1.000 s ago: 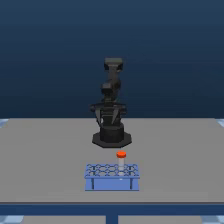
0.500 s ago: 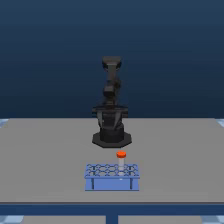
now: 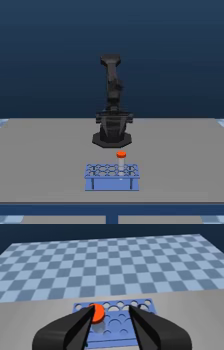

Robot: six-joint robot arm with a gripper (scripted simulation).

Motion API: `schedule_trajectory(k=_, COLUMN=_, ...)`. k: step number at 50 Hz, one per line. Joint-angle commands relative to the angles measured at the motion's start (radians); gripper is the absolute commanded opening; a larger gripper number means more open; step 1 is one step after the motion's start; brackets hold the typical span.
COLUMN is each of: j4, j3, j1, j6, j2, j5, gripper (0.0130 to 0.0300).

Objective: Pick up the centrifuge tube on the rack

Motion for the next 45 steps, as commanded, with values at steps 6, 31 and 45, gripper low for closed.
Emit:
schedule_trajectory(k=6, j4=0.071, j3=-0.051, j1=0.044, j6=-0.072, j2=0.089, j5=-0.015, gripper=0.03)
schedule_trajectory(k=31, j4=0.211, j3=-0.128, j1=0.079, j6=-0.207, j2=0.204, j5=-0.008, gripper=0.03)
schedule_trajectory(k=45, j4=0.212, j3=-0.137, j1=0.083, j6=-0.208, j2=0.222, j5=-0.008, gripper=0.03)
